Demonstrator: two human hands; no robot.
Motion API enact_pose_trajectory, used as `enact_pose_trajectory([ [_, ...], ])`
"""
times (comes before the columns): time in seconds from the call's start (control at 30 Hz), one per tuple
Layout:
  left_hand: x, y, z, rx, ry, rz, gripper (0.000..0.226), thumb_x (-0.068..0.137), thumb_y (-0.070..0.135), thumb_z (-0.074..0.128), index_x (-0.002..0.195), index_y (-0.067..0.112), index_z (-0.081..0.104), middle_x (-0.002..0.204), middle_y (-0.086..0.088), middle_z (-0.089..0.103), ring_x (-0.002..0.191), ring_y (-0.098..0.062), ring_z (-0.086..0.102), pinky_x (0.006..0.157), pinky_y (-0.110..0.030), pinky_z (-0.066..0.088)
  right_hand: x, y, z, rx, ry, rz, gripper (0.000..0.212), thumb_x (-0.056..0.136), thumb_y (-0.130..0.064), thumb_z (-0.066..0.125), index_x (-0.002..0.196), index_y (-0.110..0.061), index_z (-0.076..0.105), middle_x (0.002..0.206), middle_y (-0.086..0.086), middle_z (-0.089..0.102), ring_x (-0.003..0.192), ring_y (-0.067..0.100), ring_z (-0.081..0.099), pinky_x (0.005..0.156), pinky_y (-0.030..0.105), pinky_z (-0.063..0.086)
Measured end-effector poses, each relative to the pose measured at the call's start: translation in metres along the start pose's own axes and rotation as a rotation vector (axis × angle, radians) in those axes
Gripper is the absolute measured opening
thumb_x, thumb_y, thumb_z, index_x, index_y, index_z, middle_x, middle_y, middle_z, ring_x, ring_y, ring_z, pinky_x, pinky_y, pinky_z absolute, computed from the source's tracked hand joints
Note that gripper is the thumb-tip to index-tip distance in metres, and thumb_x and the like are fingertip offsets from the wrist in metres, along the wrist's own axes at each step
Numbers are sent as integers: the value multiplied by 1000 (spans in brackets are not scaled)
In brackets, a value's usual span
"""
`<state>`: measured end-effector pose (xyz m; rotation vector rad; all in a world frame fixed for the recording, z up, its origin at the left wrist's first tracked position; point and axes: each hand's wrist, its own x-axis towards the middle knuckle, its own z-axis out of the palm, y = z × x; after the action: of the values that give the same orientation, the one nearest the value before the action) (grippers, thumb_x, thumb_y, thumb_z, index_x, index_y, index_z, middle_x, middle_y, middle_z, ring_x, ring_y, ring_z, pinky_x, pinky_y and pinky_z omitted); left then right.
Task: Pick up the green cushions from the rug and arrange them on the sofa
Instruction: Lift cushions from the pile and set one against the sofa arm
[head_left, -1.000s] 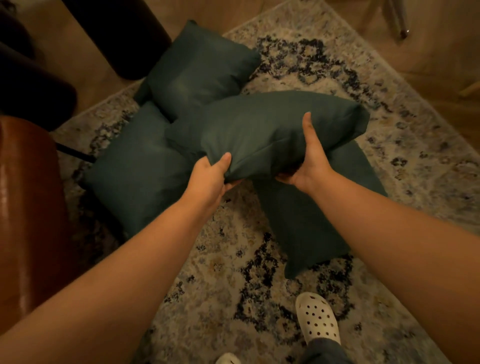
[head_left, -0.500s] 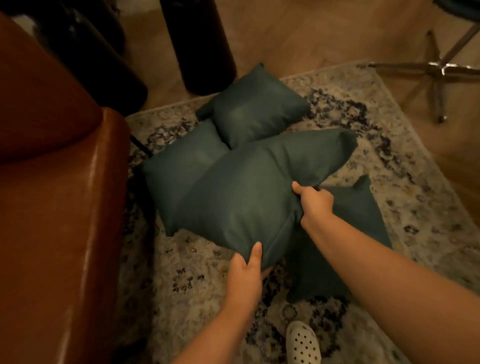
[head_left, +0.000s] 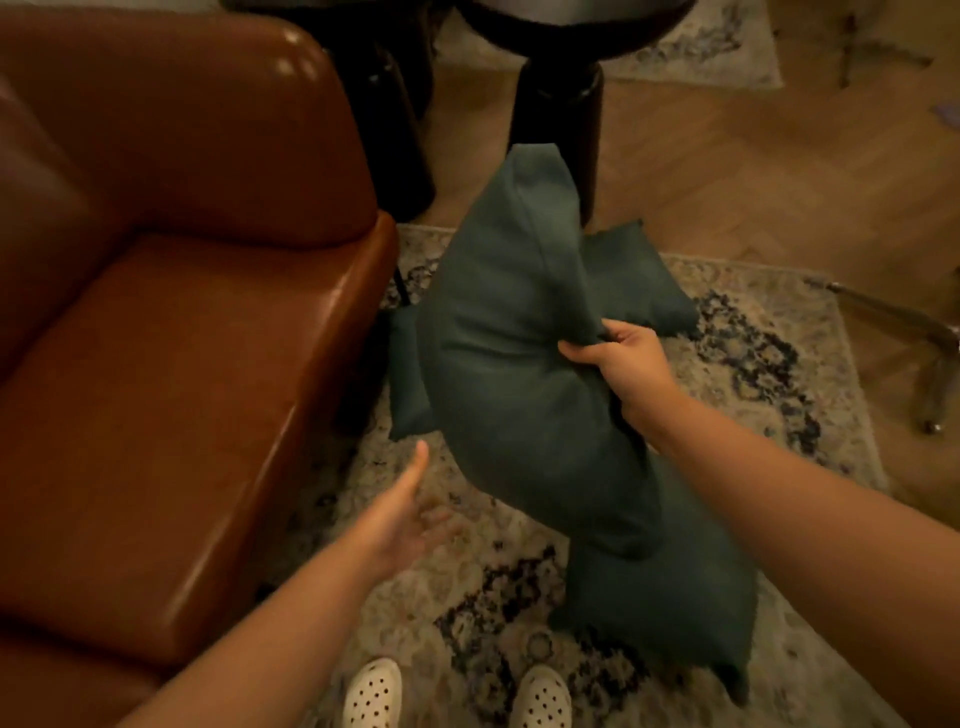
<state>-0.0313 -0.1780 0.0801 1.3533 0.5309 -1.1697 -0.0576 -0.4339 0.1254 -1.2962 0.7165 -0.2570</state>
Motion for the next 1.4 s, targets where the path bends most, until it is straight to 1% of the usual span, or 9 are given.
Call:
enact_pose_trajectory([
  [0.17,-26,24,-53,-175,182,128,111,59,80,49,150,23,21,157,-1,24,141,-25,29,108,-45,31,-29,-61,40,-100,-295,-42,23,71,6,72,84,-12,74,76,0,75,69,13,71,59,21,55],
  [0.3,-62,17,-93,-352,308,226,103,66,89,20,147,27,30,153,2,33,140,-27,30,115,-49,23,-49,-107,76,-163,-520,-64,23,63,-4,76,82,-16,77,83,2,76,75,15,72,63,23,56],
  [0.5,-145,10,-161,-570,429,455,88,69,91,8,126,41,53,106,16,69,95,-19,60,78,-32,49,-71,-148,150,-172,-770,-46,23,68,-6,68,81,-21,79,87,-1,76,80,14,72,65,23,56],
  [0.6,-188,13,-197,-605,422,596,83,75,85,11,138,40,41,139,14,51,130,-19,43,103,-34,36,-81,-156,192,-166,-846,-10,25,71,-5,67,89,-20,77,95,2,75,87,17,72,68,25,56],
  [0.73,-247,15,-252,-609,649,606,96,66,90,21,142,35,38,146,7,42,136,-24,36,112,-44,31,-96,-165,256,-242,-985,15,38,77,-8,66,114,-17,65,114,2,71,103,19,67,78,29,56],
  [1.03,-340,-2,-344,-524,755,651,89,60,88,26,132,39,45,140,3,50,125,-21,48,88,-38,41,-151,-138,386,-445,-882,-28,77,75,18,43,133,-33,39,113,-11,57,103,15,56,79,35,48],
  [1.17,-357,-18,-388,-507,883,652,86,76,76,16,139,24,42,143,-8,46,131,-31,42,96,-42,38,-179,-120,429,-479,-856,-105,90,76,23,43,142,-36,28,120,-9,50,105,15,51,69,30,49],
  [1.27,-365,-31,-423,-505,977,634,71,91,64,15,141,21,41,143,-12,46,130,-34,43,98,-44,38,-201,-113,460,-400,-847,14,90,70,26,29,139,-31,32,119,1,54,99,23,53,56,28,47],
  [1.4,-377,-41,-456,-562,1004,725,71,86,66,27,142,24,41,147,-3,42,135,-25,38,102,-38,36,-227,-107,490,-233,-941,213,66,68,20,26,120,-12,49,103,8,62,89,27,59,70,36,45],
])
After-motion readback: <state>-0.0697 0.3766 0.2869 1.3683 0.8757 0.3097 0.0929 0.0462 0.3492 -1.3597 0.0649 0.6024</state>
